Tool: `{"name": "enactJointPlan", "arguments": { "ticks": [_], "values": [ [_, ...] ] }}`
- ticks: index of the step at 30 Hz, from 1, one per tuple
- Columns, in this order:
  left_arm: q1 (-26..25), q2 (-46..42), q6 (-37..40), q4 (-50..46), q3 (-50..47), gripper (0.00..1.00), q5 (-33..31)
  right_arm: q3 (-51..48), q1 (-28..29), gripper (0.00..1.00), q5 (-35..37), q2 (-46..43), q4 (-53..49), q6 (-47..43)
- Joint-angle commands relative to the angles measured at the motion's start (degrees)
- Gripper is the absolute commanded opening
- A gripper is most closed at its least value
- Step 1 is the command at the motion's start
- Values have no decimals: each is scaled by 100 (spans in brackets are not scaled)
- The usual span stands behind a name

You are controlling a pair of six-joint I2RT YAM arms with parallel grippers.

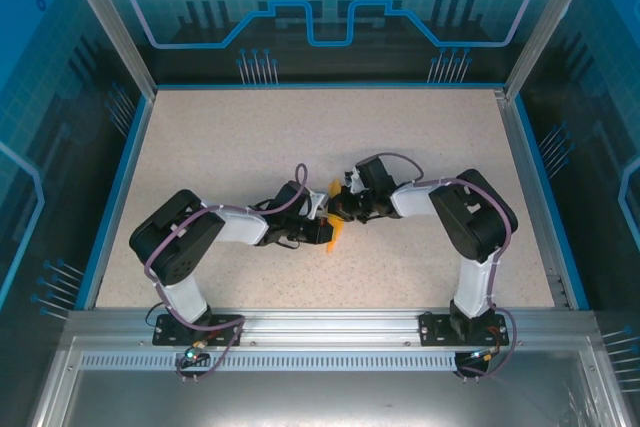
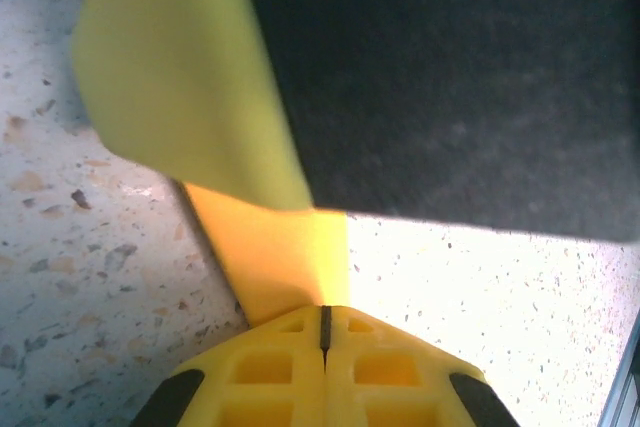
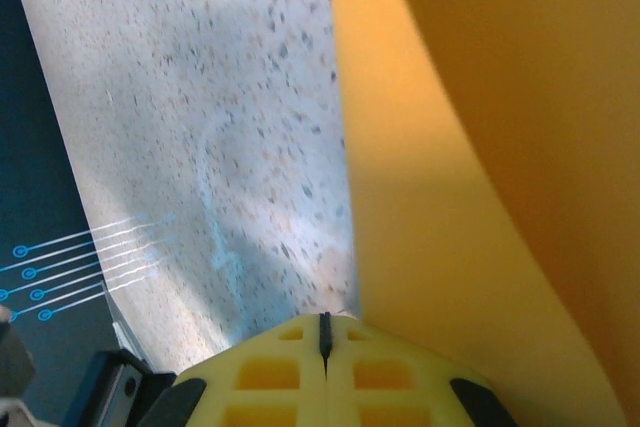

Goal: Fold a paper plane with a square sheet of paper (pick it up from the middle)
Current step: Fold the wing for the fifth time at the center of the table.

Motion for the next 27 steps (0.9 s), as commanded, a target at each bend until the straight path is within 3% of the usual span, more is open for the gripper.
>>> {"name": "enactJointPlan", "arguments": {
  "ticks": [1,12,27],
  "values": [
    [17,357,229,-1038,-425,0,-416,261,-30,3,249,174,-436,-324],
    [21,437,246,-940,-597,0,-398,749,-267,2,122,715,-603,-737],
    [15,517,289,-888,-806,0,-407,2005,-632,1,275,1358,-1571,-1419]
  ]
}}
